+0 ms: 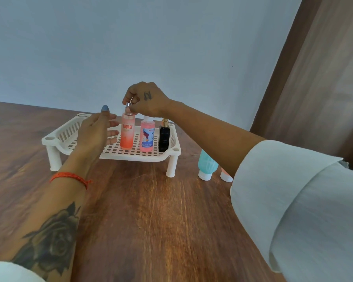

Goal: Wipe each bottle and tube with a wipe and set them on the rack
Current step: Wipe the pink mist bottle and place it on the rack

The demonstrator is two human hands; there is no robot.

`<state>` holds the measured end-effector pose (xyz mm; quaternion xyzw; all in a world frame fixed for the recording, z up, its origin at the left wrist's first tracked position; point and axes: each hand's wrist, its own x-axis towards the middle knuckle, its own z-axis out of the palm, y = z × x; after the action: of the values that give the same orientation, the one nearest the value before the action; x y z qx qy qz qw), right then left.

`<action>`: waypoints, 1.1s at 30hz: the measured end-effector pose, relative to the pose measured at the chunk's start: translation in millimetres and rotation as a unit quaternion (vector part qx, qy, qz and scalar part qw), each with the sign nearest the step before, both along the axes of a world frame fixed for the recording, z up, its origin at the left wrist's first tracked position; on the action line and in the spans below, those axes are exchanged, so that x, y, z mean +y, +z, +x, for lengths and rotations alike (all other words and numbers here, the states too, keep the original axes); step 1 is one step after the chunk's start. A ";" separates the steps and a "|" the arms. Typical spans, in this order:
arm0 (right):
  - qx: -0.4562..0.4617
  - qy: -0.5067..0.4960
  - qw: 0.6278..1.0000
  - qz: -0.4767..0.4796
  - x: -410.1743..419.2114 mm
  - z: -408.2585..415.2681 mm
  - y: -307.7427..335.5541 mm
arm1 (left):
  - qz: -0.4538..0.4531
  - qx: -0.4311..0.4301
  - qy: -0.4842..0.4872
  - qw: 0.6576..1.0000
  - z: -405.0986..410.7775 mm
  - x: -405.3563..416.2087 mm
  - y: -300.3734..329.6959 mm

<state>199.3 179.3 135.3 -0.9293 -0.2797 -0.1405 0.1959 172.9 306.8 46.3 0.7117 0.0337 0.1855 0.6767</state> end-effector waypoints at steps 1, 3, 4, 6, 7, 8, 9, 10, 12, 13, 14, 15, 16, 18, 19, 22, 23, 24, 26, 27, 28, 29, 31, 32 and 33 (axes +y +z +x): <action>0.000 -0.002 1.000 -0.001 0.1 0.6 -1.3 | -0.001 0.002 -0.002 1.000 0.1 0.1 0.4; -0.002 -0.005 1.000 0.004 -0.2 2.7 -3.6 | 0.000 0.003 -0.003 1.000 -0.5 0.6 0.7; -0.004 -0.007 1.000 0.008 -0.5 4.0 -4.6 | 0.002 0.003 -0.001 1.000 -0.7 0.8 0.1; -0.005 -0.010 1.000 0.009 -1.1 5.8 -5.8 | 0.006 -0.001 0.005 1.000 -1.1 0.6 -0.3; -0.005 -0.011 1.000 0.008 -1.4 6.1 -6.3 | 0.008 -0.005 0.010 1.000 -1.8 0.0 0.0; -0.006 -0.009 1.000 0.009 -1.8 5.9 -6.6 | 0.012 -0.010 0.015 1.000 -2.2 -0.6 0.2; -0.007 -0.007 1.000 0.012 -2.3 5.5 -6.8 | 0.018 -0.017 0.020 0.999 -2.9 -0.8 0.6; -0.010 -0.006 1.000 0.016 -2.9 4.8 -6.7 | 0.023 -0.024 0.026 0.999 -3.7 -0.9 0.8; -0.012 -0.009 1.000 0.021 -4.6 2.8 -6.0 | 0.032 -0.043 0.036 0.998 -5.9 -0.5 0.7; -0.012 -0.012 1.000 0.024 -5.7 1.9 -5.1 | 0.040 -0.056 0.044 0.997 -8.5 -0.9 1.2; -0.011 -0.016 0.999 0.031 -7.3 0.7 -4.0 | 0.052 -0.069 0.054 0.995 -11.0 -1.3 1.3; -0.011 -0.020 0.999 0.040 -9.8 -1.5 -2.2 | 0.067 -0.084 0.065 0.992 -14.3 -3.0 2.7; -0.014 -0.024 0.998 0.049 -12.9 -4.8 -0.2 | 0.078 -0.099 0.076 0.989 -17.9 -5.4 4.5; -0.024 -0.029 0.997 0.068 -23.0 -14.9 5.0 | 0.094 -0.133 0.087 0.983 -27.8 -13.4 11.7; -0.032 -0.030 0.996 0.075 -29.0 -21.1 7.4 | 0.105 -0.151 0.081 0.980 -33.4 -17.6 14.9; -0.056 -0.036 0.994 0.087 -53.7 -43.2 13.5 | 0.139 -0.202 0.030 0.969 -47.9 -34.2 20.0; -0.058 -0.040 0.993 0.091 -63.1 -50.0 14.5 | 0.145 -0.212 0.011 0.966 -52.7 -40.9 21.0; -0.056 -0.045 0.993 0.097 -72.3 -56.3 14.8 | 0.147 -0.219 -0.007 0.965 -56.2 -46.9 21.6; -0.053 -0.059 0.991 0.108 -93.2 -69.8 14.0 | 0.153 -0.228 -0.043 0.961 -64.3 -63.6 25.4; -0.056 -0.068 0.990 0.111 -103.9 -76.8 12.6 | 0.159 -0.233 -0.062 0.957 -68.6 -72.9 27.6; -0.061 -0.077 0.989 0.114 -114.2 -83.5 10.7 | 0.166 -0.237 -0.082 0.954 -72.1 -82.4 28.9; -0.066 -0.087 0.987 0.117 -123.8 -89.2 8.2 | 0.171 -0.241 -0.100 0.950 -75.9 -91.8 30.3; -0.069 -0.106 0.983 0.133 -144.9 -100.4 0.5 | 0.174 -0.244 -0.128 0.945 -82.6 -113.0 29.9; -0.067 -0.116 0.980 0.145 -155.3 -105.0 -4.4 | 0.174 -0.245 -0.141 0.943 -86.1 -123.2 28.0; -0.064 -0.127 0.977 0.156 -165.3 -109.3 -10.0 | 0.177 -0.244 -0.153 0.941 -89.7 -133.4 24.7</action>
<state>90.0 14.0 125.3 -0.9042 -0.1458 -0.2657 0.3008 83.2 173.5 71.0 0.7494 -0.2752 0.2505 0.5476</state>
